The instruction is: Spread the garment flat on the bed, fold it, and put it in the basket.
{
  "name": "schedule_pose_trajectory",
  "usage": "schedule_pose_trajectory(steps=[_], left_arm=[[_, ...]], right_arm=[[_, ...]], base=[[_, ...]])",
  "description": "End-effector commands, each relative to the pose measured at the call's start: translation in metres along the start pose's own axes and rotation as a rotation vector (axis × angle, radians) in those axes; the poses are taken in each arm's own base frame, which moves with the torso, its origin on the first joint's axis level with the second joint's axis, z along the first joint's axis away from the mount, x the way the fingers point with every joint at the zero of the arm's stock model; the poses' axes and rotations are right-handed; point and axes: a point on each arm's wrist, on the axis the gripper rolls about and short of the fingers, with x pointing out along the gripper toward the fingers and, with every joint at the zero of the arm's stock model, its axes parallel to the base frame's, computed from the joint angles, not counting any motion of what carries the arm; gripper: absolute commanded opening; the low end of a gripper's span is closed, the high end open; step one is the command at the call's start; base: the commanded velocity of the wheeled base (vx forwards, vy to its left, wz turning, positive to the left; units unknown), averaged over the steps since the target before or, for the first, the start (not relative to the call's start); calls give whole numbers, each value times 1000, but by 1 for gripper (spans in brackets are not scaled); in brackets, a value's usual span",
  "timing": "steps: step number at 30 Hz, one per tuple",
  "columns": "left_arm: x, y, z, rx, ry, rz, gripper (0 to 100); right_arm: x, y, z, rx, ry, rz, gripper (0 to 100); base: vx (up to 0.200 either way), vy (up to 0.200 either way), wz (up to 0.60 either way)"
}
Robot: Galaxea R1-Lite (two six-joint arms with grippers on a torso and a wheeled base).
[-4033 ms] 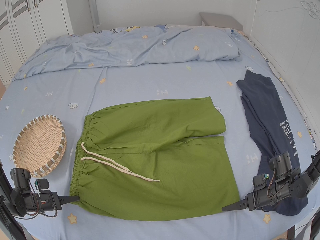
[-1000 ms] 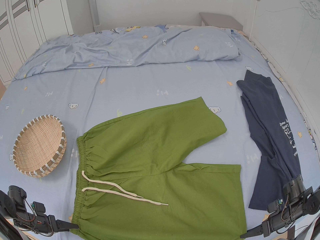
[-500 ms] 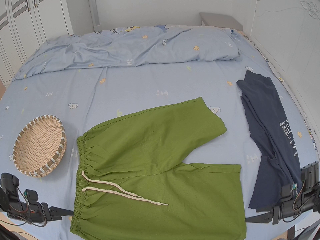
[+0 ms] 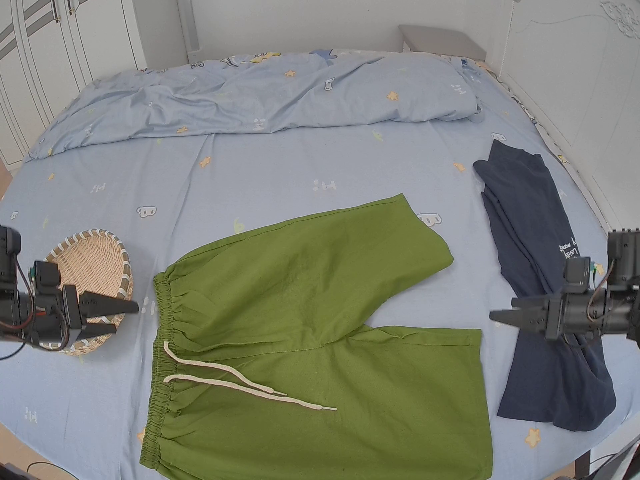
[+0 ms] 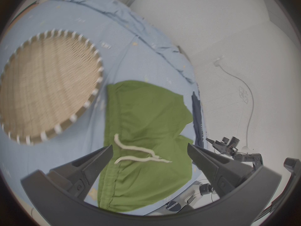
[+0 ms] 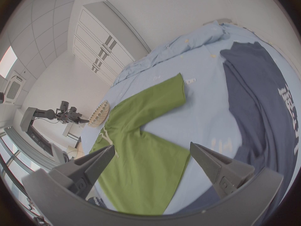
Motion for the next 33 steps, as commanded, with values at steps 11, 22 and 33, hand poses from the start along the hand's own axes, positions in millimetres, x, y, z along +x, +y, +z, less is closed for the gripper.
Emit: schedule_pose_trajectory(steps=[11, 22, 33], left_arm=[[40, -8, 61, 53, -8, -72, 100], [47, -4, 59, 39, 16, -69, 100], [49, -4, 56, 39, 27, -72, 100]], right_arm=[[118, -81, 54, -25, 0, 23, 100], [142, -94, 63, -38, -11, 44, 100], [157, -79, 62, -70, -18, 84, 100]], base=[[0, 0, 0], [0, 0, 0], [0, 0, 0]])
